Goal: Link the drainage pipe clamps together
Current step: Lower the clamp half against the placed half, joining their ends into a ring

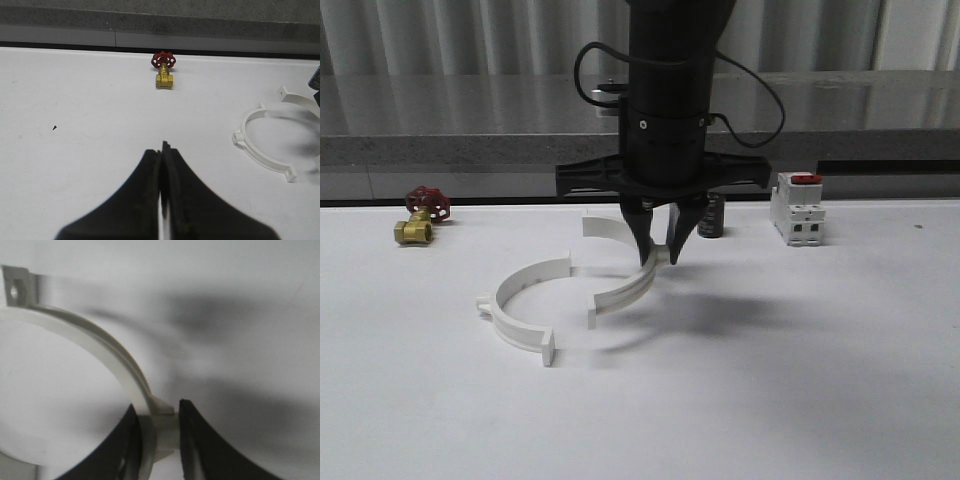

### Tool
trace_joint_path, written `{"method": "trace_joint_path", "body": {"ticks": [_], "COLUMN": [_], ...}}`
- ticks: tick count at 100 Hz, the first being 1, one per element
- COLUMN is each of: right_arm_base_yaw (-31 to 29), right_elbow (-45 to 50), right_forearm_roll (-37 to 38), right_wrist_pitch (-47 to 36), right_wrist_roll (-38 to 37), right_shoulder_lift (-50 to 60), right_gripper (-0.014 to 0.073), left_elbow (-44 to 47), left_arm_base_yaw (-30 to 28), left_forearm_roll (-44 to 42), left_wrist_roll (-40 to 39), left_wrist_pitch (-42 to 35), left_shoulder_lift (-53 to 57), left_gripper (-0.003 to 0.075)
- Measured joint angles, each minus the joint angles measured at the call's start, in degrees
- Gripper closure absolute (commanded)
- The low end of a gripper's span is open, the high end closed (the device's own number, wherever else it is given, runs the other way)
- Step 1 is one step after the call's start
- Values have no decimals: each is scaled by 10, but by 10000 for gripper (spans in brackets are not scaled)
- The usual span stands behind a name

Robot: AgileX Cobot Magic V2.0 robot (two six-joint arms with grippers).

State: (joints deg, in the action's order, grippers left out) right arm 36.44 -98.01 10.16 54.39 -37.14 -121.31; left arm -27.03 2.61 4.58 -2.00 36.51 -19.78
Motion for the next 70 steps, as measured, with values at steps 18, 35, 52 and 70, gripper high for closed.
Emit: {"method": "trace_joint_path", "body": {"ticks": [18,35,52,70], "right_arm_base_yaw": [6,6,8,9], "right_elbow": [-14,-15,-15,-15], "right_forearm_roll": [2,3,4,4], "right_wrist_pitch": [4,5,4,-1], "right_wrist_roll": [-17,-26,-33,-44], "right_shoulder_lift": [-18,-18,-18,-19], "right_gripper": [605,605,605,605], "left_elbow": [0,0,0,0], "left_arm_base_yaw": [0,0,0,0], "left_forearm_roll": [0,0,0,0], "left_wrist_roll": [0,0,0,0], "left_wrist_pitch": [0,0,0,0], "left_shoulder_lift": [0,0,0,0], "left_gripper": [741,741,741,741]}}
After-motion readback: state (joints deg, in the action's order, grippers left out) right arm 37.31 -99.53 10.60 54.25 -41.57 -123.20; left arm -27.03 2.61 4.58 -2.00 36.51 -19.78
